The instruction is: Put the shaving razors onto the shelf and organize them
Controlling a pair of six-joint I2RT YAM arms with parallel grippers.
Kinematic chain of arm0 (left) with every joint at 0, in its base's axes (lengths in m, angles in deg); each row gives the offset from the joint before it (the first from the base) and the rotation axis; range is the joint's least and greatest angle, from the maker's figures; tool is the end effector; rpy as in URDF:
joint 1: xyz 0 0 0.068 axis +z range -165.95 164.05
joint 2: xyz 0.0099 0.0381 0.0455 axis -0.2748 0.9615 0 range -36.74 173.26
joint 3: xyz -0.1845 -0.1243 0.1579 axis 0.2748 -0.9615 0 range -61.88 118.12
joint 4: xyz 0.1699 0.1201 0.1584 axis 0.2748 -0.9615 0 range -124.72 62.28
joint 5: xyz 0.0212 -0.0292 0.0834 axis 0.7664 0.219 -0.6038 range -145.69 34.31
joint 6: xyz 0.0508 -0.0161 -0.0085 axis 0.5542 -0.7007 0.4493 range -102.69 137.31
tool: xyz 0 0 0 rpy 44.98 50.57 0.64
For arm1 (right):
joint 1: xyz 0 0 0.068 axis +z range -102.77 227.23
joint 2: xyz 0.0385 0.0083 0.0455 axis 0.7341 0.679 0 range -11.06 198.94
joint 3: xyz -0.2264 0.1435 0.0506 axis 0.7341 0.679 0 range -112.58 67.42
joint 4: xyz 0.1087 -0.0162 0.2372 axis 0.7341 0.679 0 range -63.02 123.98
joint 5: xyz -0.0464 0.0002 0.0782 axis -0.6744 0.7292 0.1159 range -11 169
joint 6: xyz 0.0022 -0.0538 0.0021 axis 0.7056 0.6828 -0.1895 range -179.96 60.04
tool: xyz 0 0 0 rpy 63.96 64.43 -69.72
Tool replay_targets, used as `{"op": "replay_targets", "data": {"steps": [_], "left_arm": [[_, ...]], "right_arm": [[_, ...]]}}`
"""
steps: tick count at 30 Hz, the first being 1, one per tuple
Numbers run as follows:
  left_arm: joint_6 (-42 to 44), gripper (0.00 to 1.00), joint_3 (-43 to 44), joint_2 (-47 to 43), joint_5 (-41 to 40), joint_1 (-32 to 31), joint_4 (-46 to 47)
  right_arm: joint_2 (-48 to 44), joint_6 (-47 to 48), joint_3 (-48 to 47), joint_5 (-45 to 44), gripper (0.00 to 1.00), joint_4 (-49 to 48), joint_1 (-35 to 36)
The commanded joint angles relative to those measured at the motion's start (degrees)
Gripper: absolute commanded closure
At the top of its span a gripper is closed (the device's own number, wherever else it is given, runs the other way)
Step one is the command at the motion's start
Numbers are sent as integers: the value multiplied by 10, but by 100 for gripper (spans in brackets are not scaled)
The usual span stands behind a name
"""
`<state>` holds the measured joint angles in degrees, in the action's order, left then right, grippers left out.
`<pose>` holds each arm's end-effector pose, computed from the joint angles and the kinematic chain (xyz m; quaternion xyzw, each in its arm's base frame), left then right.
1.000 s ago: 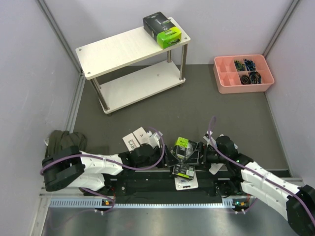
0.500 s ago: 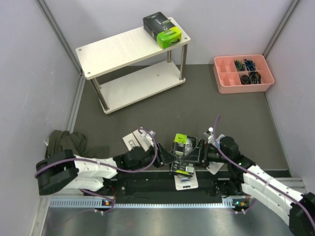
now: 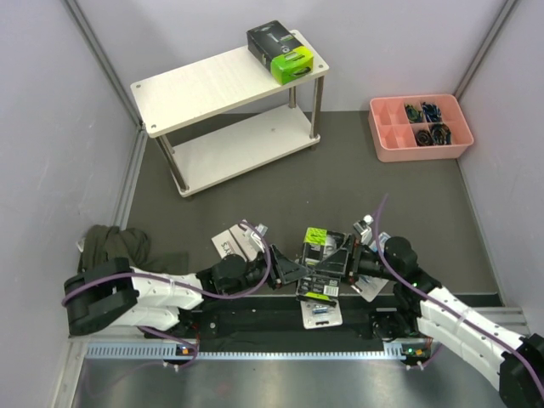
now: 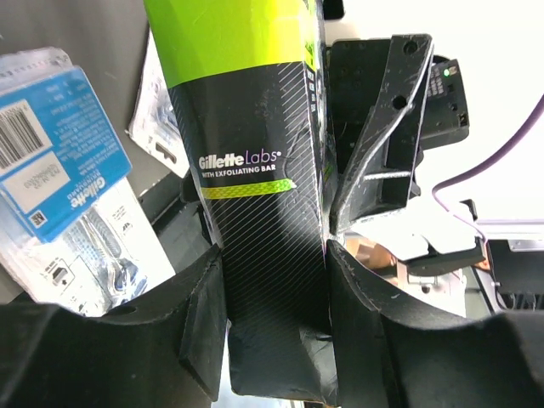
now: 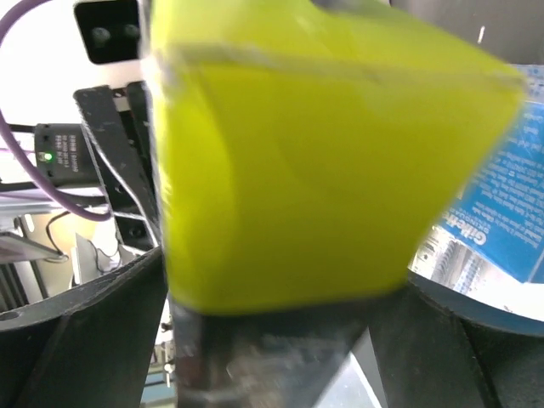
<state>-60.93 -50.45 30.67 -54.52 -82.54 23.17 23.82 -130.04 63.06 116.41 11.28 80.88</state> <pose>0.0845 -0.1972 0.1779 -0.0680 0.7347 -0.6457 0.1967 0.1077 0.0977 0.1656 0.0488 0.7741 0.6114 0.1569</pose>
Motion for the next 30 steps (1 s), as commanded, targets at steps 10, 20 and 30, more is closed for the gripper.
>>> {"op": "replay_targets", "data": {"steps": [10,20,30], "left_arm": [[10,32,8,-11,13,-5,81],[76,7,11,-91,-6,4,-61],[103,6,25,-35,9,9,-62]], "right_arm": [[-43,26,-28,-1,44,37,6],[-7,44,-39,47,51,9,5],[29,55,-65,105,52,-30,6]]}}
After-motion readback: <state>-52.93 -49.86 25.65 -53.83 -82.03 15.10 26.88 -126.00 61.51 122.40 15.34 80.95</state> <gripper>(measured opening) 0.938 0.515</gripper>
